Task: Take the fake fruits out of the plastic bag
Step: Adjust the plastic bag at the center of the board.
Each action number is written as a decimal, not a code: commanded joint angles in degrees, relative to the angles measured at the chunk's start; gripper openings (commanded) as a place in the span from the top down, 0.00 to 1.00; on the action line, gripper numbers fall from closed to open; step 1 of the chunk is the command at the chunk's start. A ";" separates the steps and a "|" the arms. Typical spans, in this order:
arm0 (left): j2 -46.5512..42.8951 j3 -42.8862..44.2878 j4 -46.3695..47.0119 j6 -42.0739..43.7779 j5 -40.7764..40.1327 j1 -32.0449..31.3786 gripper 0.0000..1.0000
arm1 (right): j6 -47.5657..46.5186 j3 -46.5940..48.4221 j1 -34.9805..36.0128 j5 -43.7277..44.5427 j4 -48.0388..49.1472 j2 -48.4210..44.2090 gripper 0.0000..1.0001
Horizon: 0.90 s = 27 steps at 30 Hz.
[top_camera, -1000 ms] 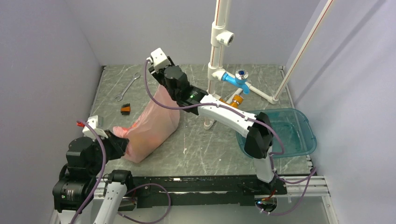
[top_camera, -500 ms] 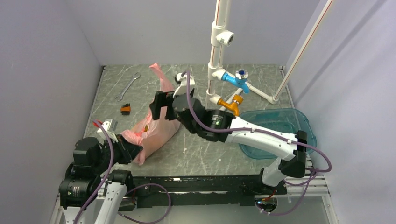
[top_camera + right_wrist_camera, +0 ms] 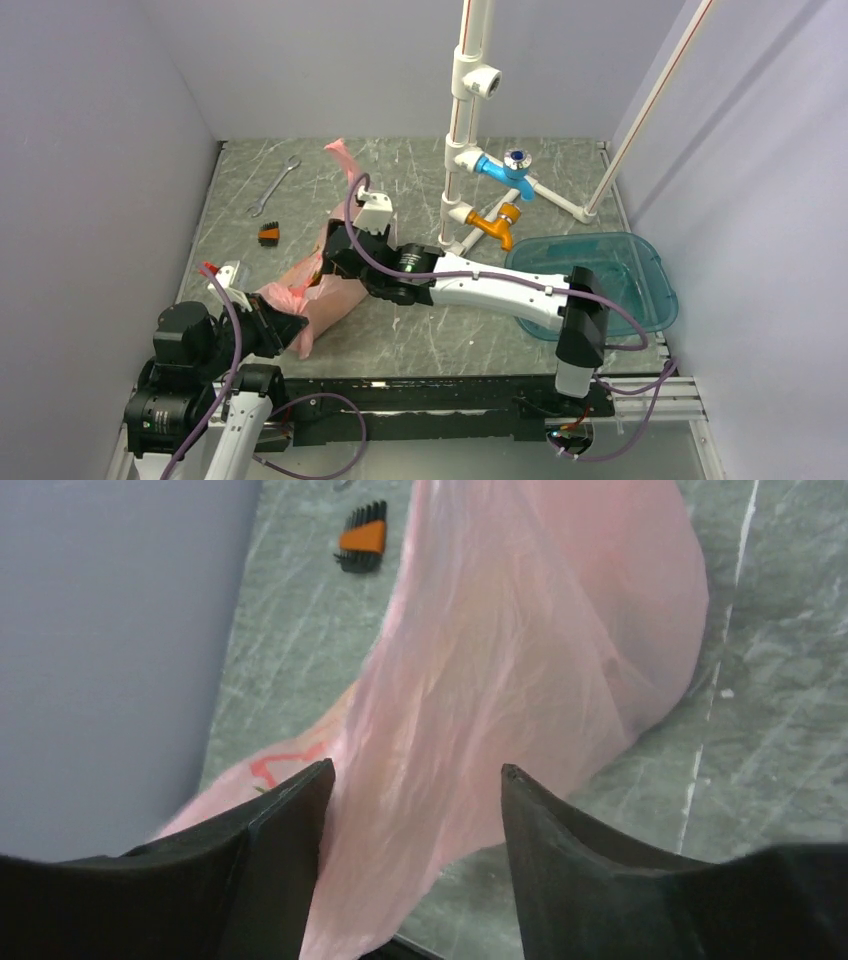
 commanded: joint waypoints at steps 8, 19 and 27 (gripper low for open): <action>5.88 14.56 2.36 2.03 -7.18 0.06 0.40 | -1.01 -24.70 0.26 -3.64 18.68 -15.01 0.94; 30.58 15.06 12.75 11.16 -9.76 -5.85 0.34 | -6.46 -30.95 0.13 -4.38 26.58 -20.51 1.00; 36.53 7.33 24.44 13.61 -28.95 -20.29 0.01 | -6.49 -31.20 0.16 -4.09 26.10 -21.39 1.00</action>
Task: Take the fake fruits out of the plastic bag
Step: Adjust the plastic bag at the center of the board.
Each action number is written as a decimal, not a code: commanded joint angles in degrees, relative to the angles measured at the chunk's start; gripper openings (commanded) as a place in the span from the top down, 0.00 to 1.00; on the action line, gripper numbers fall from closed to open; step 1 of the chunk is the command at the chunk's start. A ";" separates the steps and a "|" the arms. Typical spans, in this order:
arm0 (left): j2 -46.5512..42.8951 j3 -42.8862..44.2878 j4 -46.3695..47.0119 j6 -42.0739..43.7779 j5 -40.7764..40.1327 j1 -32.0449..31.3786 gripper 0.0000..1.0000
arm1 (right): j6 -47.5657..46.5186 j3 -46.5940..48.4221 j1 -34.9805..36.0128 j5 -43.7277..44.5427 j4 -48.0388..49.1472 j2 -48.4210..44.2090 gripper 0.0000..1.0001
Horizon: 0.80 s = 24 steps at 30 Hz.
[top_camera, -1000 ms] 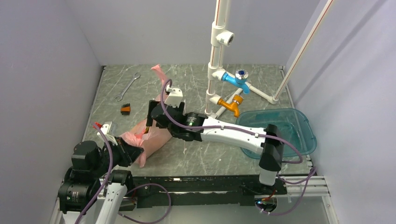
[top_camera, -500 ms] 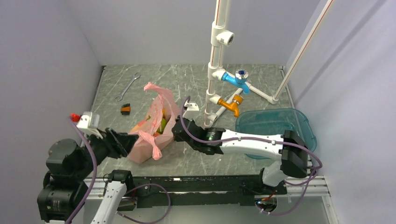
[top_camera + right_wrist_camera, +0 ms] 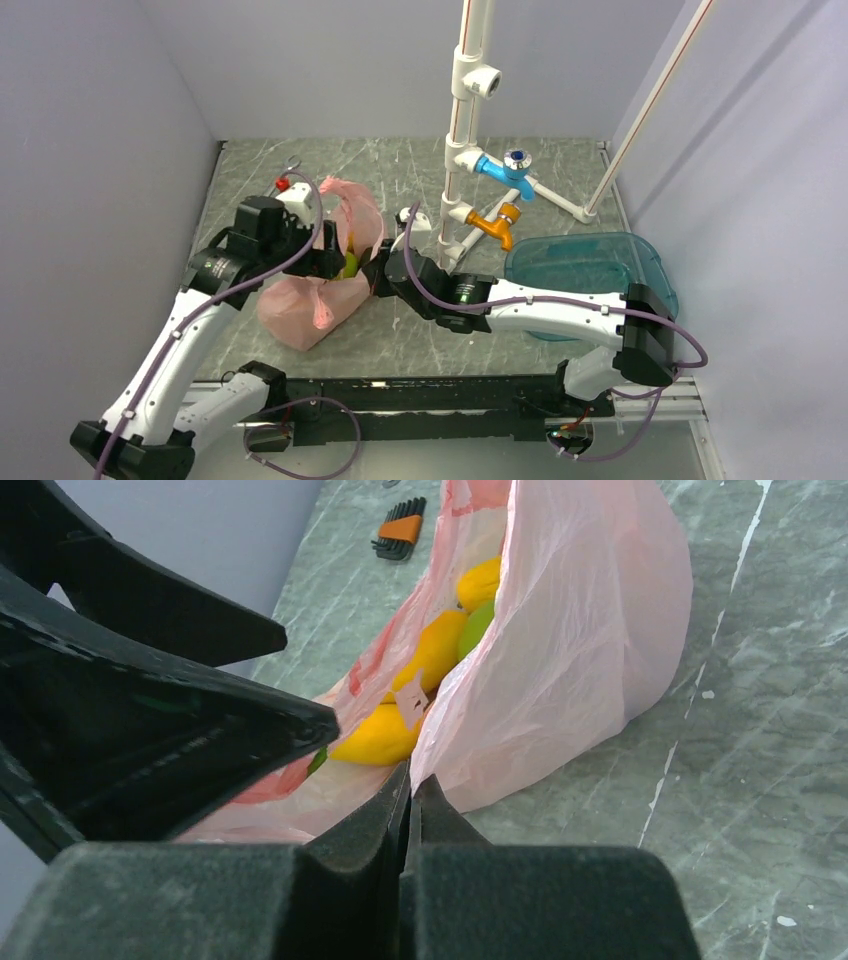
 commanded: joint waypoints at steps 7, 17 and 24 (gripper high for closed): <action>9.17 0.22 8.75 0.08 -25.87 -9.55 0.10 | 0.34 -1.46 -0.05 -0.09 2.66 -2.60 1.00; 5.24 -5.77 17.18 -0.88 -13.82 -9.68 0.01 | 0.73 -2.06 -0.10 0.89 1.62 -2.90 1.00; 4.97 -8.58 20.17 -6.43 -23.69 -9.69 0.01 | 0.89 -3.20 -0.10 0.66 2.42 -3.69 1.00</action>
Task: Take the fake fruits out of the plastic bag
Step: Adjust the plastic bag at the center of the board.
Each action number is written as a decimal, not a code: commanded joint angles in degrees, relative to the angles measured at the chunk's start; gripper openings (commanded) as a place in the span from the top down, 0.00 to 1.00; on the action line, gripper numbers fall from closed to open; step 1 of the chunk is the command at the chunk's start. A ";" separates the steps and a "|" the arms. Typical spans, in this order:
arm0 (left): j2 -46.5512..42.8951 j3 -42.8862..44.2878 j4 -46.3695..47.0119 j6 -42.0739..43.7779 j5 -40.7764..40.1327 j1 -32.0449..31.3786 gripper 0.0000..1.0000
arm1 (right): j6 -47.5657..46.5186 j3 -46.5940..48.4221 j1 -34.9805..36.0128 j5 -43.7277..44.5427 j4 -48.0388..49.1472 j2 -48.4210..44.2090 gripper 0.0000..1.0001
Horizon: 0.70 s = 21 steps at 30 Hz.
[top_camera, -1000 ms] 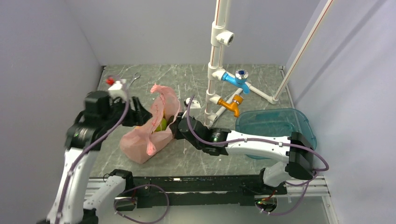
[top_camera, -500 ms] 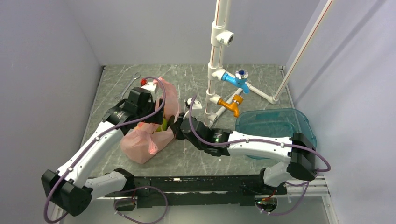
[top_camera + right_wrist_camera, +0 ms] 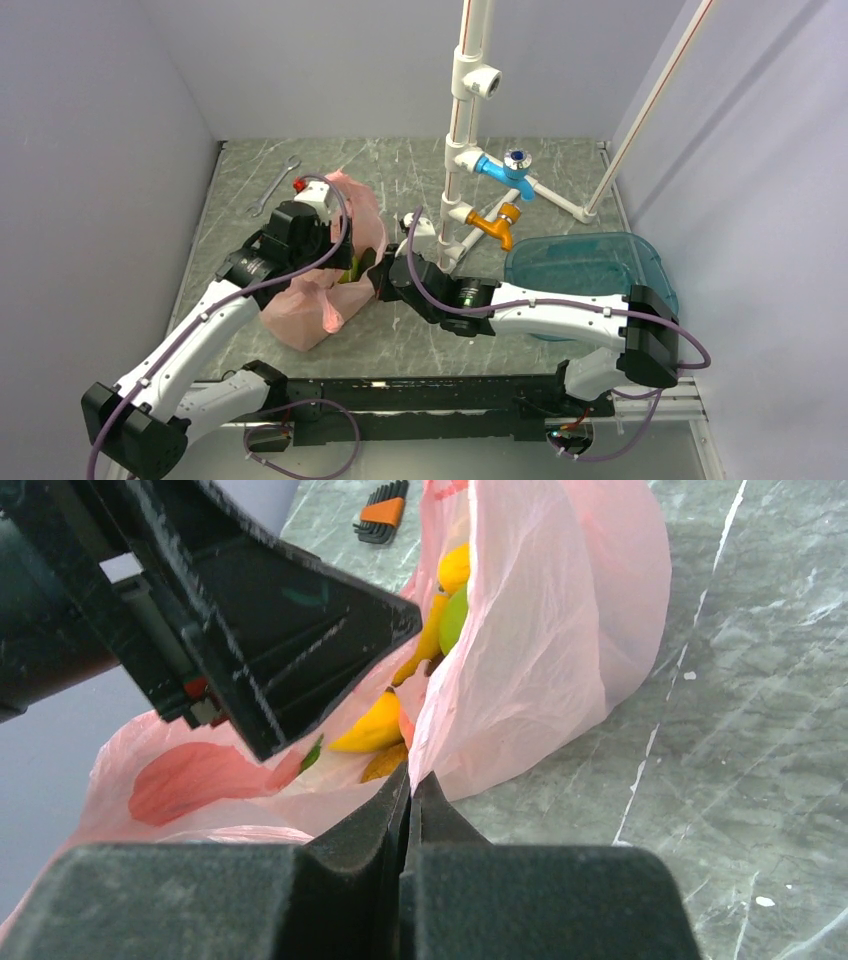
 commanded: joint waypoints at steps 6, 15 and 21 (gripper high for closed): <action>5.23 0.80 6.46 -5.36 -4.43 -1.58 0.01 | 0.48 -0.53 -0.10 0.81 1.84 -2.86 1.00; 8.57 3.98 3.03 0.15 -14.74 -1.31 0.54 | 0.69 -3.19 -0.08 1.81 0.90 -4.39 1.00; 4.69 9.62 -0.86 7.78 -16.64 0.81 1.00 | 0.68 -10.80 0.51 6.23 -0.79 -5.49 1.00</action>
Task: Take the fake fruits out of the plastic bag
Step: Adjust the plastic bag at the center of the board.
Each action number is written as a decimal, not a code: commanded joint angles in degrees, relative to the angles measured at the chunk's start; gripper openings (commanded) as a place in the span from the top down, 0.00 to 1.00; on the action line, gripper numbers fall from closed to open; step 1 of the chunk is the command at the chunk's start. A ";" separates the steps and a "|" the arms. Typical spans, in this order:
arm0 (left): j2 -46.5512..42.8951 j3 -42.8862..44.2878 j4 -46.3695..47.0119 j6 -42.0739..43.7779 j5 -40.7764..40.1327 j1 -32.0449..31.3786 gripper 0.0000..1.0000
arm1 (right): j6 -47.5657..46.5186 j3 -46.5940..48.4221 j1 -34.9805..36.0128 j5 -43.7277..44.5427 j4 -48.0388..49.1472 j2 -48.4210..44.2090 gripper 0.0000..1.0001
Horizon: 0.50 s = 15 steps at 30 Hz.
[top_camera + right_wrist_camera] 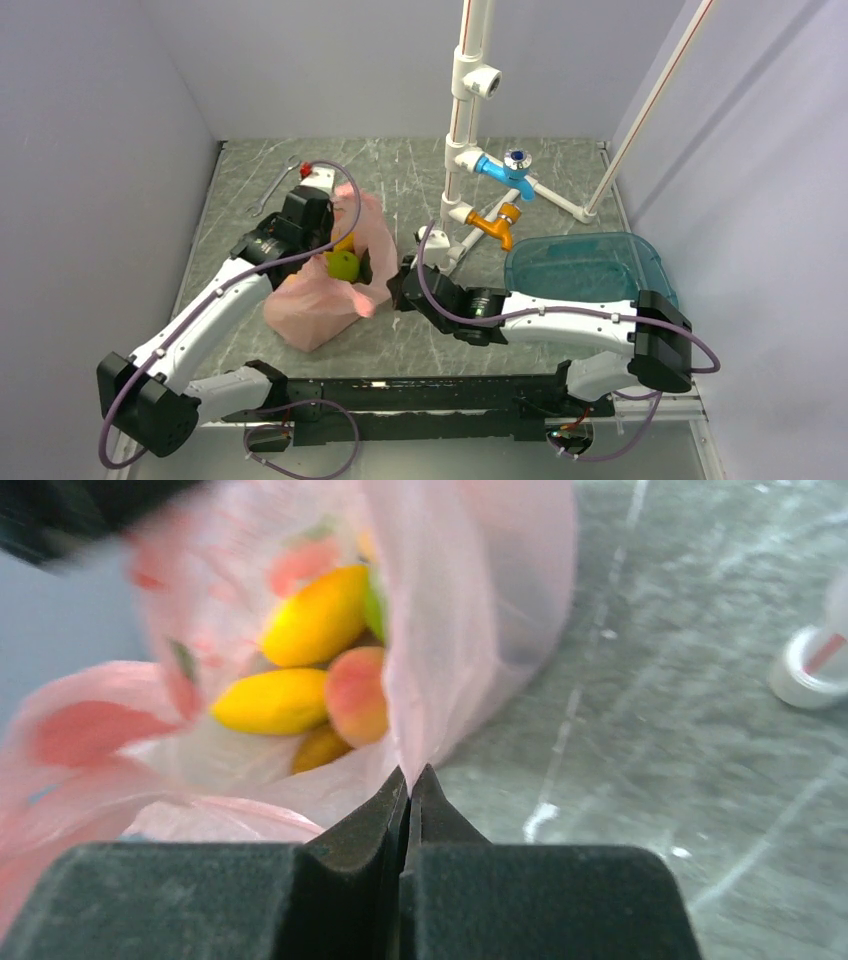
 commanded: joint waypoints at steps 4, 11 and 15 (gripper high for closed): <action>-6.07 8.04 -2.21 9.21 -0.48 5.25 1.00 | 0.32 -10.36 0.61 7.97 -2.50 -0.37 1.00; -7.71 8.85 -3.97 10.92 13.16 9.00 1.00 | -1.55 -14.00 3.21 8.95 -6.22 0.77 1.00; -7.20 8.78 -6.04 10.14 18.10 8.98 1.00 | -7.08 -12.11 4.11 4.29 -6.04 -3.61 0.84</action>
